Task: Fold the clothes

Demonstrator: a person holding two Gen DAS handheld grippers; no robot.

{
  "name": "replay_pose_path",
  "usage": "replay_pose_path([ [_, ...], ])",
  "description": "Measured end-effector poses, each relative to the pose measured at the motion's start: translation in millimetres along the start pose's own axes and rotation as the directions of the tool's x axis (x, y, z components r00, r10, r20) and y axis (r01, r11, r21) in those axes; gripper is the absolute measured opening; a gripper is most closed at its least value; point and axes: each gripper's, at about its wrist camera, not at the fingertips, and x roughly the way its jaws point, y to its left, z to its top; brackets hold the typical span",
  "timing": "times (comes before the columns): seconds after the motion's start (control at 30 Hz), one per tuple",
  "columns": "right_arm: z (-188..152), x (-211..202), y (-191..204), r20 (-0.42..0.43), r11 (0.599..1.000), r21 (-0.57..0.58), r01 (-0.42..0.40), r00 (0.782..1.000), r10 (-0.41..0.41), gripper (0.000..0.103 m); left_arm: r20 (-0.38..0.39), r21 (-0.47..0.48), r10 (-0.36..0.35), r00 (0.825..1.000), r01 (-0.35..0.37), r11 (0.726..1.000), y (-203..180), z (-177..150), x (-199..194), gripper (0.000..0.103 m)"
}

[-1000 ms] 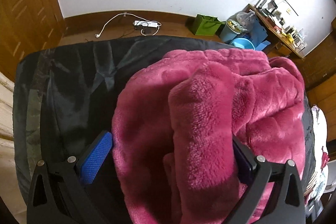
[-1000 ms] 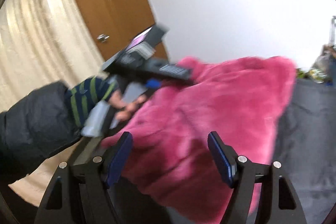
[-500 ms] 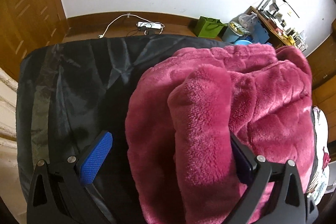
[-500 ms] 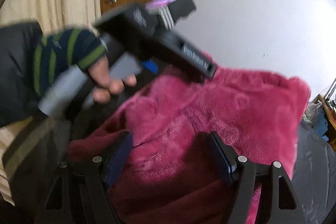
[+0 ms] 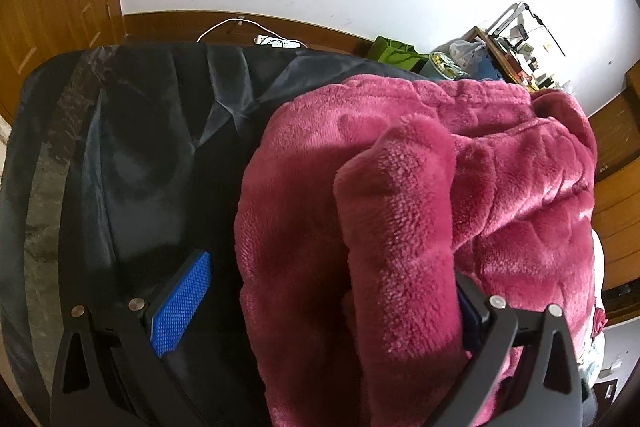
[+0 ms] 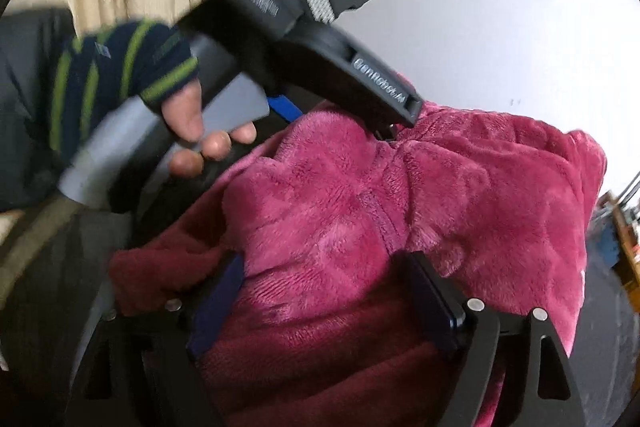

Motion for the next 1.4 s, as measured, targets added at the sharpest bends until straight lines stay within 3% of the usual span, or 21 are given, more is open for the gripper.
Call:
replay_pose_path([
  [0.1, -1.6, -37.3, -24.8, 0.086, 0.994, 0.105, -0.027, 0.996, 0.018, 0.085, -0.003, -0.017, -0.009, 1.0, 0.008, 1.0, 3.6, 0.1, 1.1, 0.103],
  [0.2, -9.6, -62.2, -55.0, 0.13, 0.982, 0.189, 0.023, 0.99, -0.048, 0.085, 0.0, -0.018, -0.005, 1.0, 0.005, 1.0, 1.8, 0.4, 1.9, 0.103],
  [0.3, -23.1, -75.6, -83.8, 0.107, 0.958, 0.277, 0.077, 0.988, -0.11, 0.085, 0.0, -0.019, -0.003, 1.0, 0.003, 1.0, 1.5, -0.2, 2.1, 0.103],
  [0.47, -29.1, -96.1, -96.7, 0.075, 0.937, 0.34, 0.087, 0.99, -0.119, 0.085, -0.001, -0.039, -0.004, 1.0, 0.004, 0.999, -0.3, 1.3, -6.5, 0.103],
  [0.57, -17.1, -73.6, -72.1, 0.091, 0.959, 0.279, 0.054, 0.992, -0.083, 0.085, 0.025, -0.005, 0.02, 1.0, -0.02, 1.0, -9.4, 3.1, -20.6, 0.103],
  [0.67, -11.7, -51.4, -59.6, 0.051, 0.969, 0.245, 0.037, 0.997, -0.052, 0.085, 0.051, 0.037, 0.073, 0.996, -0.075, 0.996, -20.3, 3.6, -37.8, 0.103],
  [0.73, -12.6, -38.9, -58.2, 0.031, 0.967, 0.247, 0.059, 0.997, -0.069, 0.093, 0.068, 0.057, 0.086, 0.994, -0.09, 0.994, -25.3, 2.0, -48.6, 0.103],
  [0.8, -13.7, -28.7, -57.4, 0.016, 0.967, 0.244, 0.071, 0.997, -0.078, 0.102, 0.072, 0.057, 0.08, 0.994, -0.084, 0.995, -25.7, -1.3, -56.9, 0.103],
  [0.97, -17.5, -16.4, -52.4, -0.008, 0.973, 0.21, 0.097, 0.995, -0.097, 0.103, 0.052, 0.003, 0.015, 0.999, -0.015, 1.0, -19.4, -9.4, -64.3, 0.103],
  [1.13, -9.3, 6.5, -38.7, -0.001, 0.97, 0.228, 0.09, 0.996, -0.092, 0.103, 0.029, 0.055, 0.111, 0.993, -0.112, 0.992, -26.3, -11.2, -44.2, 0.103],
  [1.3, -7.2, 2.7, -49.3, 0.031, 0.968, 0.251, 0.019, 0.999, -0.028, 0.103, -0.027, -0.016, 0.047, 0.999, -0.048, 0.999, -6.8, -13.7, -15.6, 0.103],
  [1.4, -8.3, -18.6, -77.7, 0.078, 0.944, 0.33, -0.016, 0.997, -0.011, 0.103, -0.035, -0.017, 0.021, 0.999, -0.022, 1.0, 0.7, -14.8, -11.9, 0.103],
])
